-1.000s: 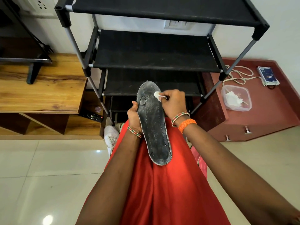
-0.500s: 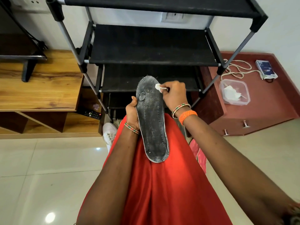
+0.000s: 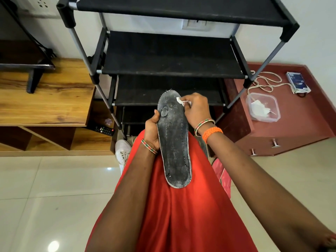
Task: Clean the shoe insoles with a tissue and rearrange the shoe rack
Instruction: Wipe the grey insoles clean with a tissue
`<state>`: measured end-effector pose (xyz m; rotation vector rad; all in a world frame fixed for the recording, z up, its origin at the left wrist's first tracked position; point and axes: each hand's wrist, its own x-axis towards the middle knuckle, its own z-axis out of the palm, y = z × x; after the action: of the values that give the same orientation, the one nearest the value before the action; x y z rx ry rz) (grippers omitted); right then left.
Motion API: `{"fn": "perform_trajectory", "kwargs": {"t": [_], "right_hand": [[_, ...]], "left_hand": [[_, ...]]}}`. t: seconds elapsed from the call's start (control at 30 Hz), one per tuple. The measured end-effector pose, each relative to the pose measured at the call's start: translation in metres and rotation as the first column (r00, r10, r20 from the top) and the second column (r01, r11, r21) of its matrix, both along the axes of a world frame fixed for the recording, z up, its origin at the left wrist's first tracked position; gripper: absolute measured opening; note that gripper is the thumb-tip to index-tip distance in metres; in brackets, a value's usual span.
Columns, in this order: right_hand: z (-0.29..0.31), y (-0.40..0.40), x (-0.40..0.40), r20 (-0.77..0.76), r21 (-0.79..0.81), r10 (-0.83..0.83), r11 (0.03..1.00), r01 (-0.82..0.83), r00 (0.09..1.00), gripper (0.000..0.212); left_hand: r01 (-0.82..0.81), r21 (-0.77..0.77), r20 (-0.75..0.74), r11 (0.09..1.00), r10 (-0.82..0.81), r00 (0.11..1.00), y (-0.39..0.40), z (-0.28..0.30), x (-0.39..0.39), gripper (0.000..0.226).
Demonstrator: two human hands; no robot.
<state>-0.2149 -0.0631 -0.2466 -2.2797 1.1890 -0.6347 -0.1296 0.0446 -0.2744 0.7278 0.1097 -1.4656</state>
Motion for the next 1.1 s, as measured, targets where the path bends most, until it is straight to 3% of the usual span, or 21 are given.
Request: {"fn": "perform_trajectory", "kwargs": {"t": [0.3,0.5,0.7,0.9,1.03,1.1], "right_hand": [[-0.011,0.02,0.01,-0.108,0.038,0.161,0.987,-0.158,0.981,0.018],[-0.003,0.011,0.025,0.016,0.097,-0.028,0.995,0.026,0.999,0.008],[0.012,0.007,0.036,-0.011,0.069,0.014,0.998,-0.013,1.0,0.014],[0.017,0.019,0.032,-0.298,0.026,-0.051,0.998,0.062,0.953,0.019],[0.025,0.009,0.038,-0.139,0.046,-0.045,0.998,0.052,0.989,0.015],[0.026,0.008,0.039,-0.117,0.065,-0.001,0.998,0.008,0.993,0.019]], "left_hand": [[-0.085,-0.113,0.036,0.99,0.089,0.995,-0.005,0.007,0.008,0.05],[-0.049,-0.115,0.057,0.992,0.056,0.997,-0.011,0.004,0.008,0.044],[-0.082,-0.068,0.058,0.994,0.086,0.995,-0.008,0.004,0.013,0.041],[-0.114,-0.061,0.013,0.992,0.115,0.993,-0.009,0.006,0.007,0.057],[-0.106,-0.027,0.024,0.994,0.106,0.994,-0.01,0.007,0.004,0.041],[-0.101,-0.03,0.026,0.994,0.102,0.994,-0.01,0.007,0.002,0.047]]}}
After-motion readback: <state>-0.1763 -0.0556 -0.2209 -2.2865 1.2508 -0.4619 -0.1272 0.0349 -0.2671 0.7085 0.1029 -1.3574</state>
